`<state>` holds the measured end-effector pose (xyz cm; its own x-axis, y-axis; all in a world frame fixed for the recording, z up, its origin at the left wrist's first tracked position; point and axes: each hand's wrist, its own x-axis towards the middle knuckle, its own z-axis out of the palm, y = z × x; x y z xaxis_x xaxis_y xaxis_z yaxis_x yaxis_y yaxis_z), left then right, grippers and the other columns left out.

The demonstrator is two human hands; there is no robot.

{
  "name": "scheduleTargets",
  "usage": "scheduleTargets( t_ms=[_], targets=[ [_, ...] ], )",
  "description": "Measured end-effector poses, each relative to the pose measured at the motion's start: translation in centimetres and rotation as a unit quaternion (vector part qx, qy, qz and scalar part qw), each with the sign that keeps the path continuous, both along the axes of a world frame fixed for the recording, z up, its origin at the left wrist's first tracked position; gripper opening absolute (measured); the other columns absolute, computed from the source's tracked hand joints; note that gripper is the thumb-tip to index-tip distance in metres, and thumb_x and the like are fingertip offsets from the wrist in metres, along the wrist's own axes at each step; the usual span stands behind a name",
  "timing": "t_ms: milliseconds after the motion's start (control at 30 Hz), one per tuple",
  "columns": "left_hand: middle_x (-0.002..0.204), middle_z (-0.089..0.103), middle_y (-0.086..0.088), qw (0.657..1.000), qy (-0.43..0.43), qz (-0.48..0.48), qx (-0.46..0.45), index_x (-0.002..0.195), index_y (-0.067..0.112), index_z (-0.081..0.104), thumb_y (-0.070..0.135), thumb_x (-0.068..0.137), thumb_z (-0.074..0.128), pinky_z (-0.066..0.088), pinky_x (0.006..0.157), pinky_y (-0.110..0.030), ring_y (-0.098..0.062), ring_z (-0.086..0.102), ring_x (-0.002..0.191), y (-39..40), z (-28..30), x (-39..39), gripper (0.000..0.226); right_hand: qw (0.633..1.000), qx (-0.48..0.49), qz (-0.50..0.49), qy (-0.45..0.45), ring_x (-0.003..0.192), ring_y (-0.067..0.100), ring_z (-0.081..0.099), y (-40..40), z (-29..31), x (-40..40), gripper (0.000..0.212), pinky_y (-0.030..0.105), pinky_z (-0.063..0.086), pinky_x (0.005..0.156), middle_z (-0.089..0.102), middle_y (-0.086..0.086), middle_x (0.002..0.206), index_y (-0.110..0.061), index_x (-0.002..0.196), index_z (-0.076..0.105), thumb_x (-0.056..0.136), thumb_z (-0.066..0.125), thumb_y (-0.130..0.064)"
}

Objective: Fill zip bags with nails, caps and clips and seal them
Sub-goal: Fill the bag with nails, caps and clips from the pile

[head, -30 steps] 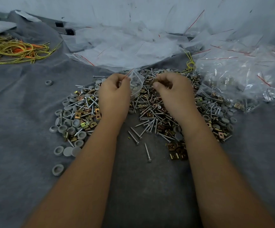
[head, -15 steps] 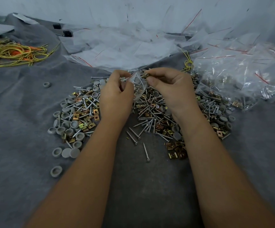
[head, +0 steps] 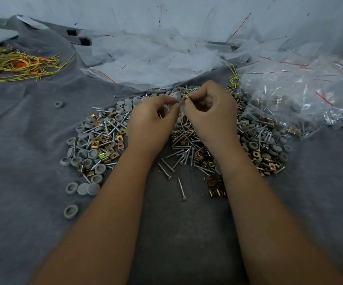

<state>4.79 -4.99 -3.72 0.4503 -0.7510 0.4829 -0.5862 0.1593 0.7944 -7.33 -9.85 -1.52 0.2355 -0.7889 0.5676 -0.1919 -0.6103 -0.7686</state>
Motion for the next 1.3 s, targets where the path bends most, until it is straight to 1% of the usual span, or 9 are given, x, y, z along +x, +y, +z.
scheduleTargets(
  t_ms=[100,200,333,600,700,867,1000,1133,1300],
  targets=[
    [0.075,0.065,0.006,0.997,0.07,-0.04,0.019,0.104,0.019,0.074,0.033,0.085,0.052,0.05,0.068,-0.032,-0.012,0.06,0.073,0.2,0.2,-0.1,0.031,1.0,-0.005,0.016,0.02,0.065,-0.001,0.061,0.0,0.0,0.1,0.012,0.012,0.046,0.061,0.063,-0.012,0.07,-0.014,0.077,0.066,0.079,0.076,-0.007],
    [0.087,0.069,0.003,0.978,0.186,-0.094,0.015,0.105,0.016,0.071,0.028,0.083,0.053,0.05,0.071,-0.023,-0.007,0.062,0.083,0.2,0.5,0.0,0.03,0.999,0.003,0.039,0.014,0.067,-0.002,0.063,-0.1,0.1,0.1,0.013,0.011,0.048,0.064,0.066,-0.014,0.072,-0.016,0.08,0.071,0.078,0.076,-0.005],
    [0.091,0.069,-0.019,0.984,0.141,-0.106,-0.006,0.1,0.016,0.069,0.015,0.097,0.057,0.047,0.073,-0.026,-0.013,0.058,0.08,0.3,0.5,0.2,0.012,0.997,0.039,0.062,0.004,0.076,0.004,0.069,-0.3,0.1,0.0,0.021,0.018,0.054,0.073,0.071,-0.013,0.077,-0.025,0.082,0.071,0.081,0.073,-0.004],
    [0.095,0.06,-0.033,0.978,0.154,-0.143,0.003,0.098,0.009,0.066,0.015,0.1,0.053,0.048,0.069,-0.029,-0.021,0.055,0.08,0.4,0.4,0.3,0.014,0.99,0.101,0.088,-0.053,0.07,0.007,0.067,-0.5,-0.1,-0.2,0.018,0.021,0.054,0.068,0.071,-0.008,0.069,-0.02,0.077,0.071,0.081,0.072,-0.002],
    [0.084,0.054,-0.019,0.97,0.189,-0.155,0.006,0.09,0.013,0.064,0.013,0.1,0.05,0.046,0.067,-0.03,-0.021,0.052,0.079,0.6,0.6,0.3,0.016,0.984,0.123,0.106,-0.074,0.07,0.008,0.067,-0.6,-0.2,-0.3,0.018,0.022,0.054,0.069,0.071,-0.005,0.068,-0.017,0.077,0.071,0.08,0.071,0.0],
    [0.077,0.057,-0.003,0.951,0.241,-0.192,0.027,0.087,0.019,0.059,0.016,0.101,0.047,0.043,0.042,-0.02,-0.013,0.059,0.062,1.0,0.8,0.3,0.019,0.966,0.167,0.158,-0.117,0.063,0.005,0.065,-0.6,-0.1,-0.3,0.019,0.018,0.052,0.064,0.069,-0.007,0.062,-0.012,0.076,0.07,0.082,0.068,0.006],
    [0.082,0.061,-0.008,0.933,0.275,-0.23,0.02,0.088,0.015,0.056,0.013,0.103,0.042,0.047,0.047,-0.017,-0.01,0.063,0.065,1.0,1.0,0.2,0.02,0.957,0.194,0.173,-0.126,0.063,0.007,0.065,-0.7,0.1,-0.4,0.02,0.019,0.052,0.063,0.069,-0.006,0.061,-0.01,0.075,0.069,0.081,0.067,0.008],
    [0.081,0.065,-0.001,0.951,0.251,-0.176,0.033,0.087,0.018,0.057,0.014,0.104,0.039,0.046,0.048,-0.014,-0.004,0.063,0.063,0.8,0.8,-0.1,0.025,0.981,0.144,0.102,-0.083,0.067,0.007,0.066,-0.7,0.4,-0.5,0.018,0.02,0.053,0.065,0.07,-0.006,0.066,-0.016,0.075,0.071,0.079,0.072,0.002],
    [0.083,0.063,-0.005,0.967,0.253,-0.029,-0.023,0.087,0.023,0.064,0.011,0.097,0.052,0.051,0.065,-0.03,-0.016,0.06,0.073,0.2,0.7,0.5,0.02,0.988,0.114,-0.105,-0.021,0.07,-0.012,0.06,-2.7,1.3,-4.1,0.013,0.004,0.044,0.062,0.068,-0.017,0.079,-0.022,0.091,0.075,0.086,0.066,-0.015]
  ],
)
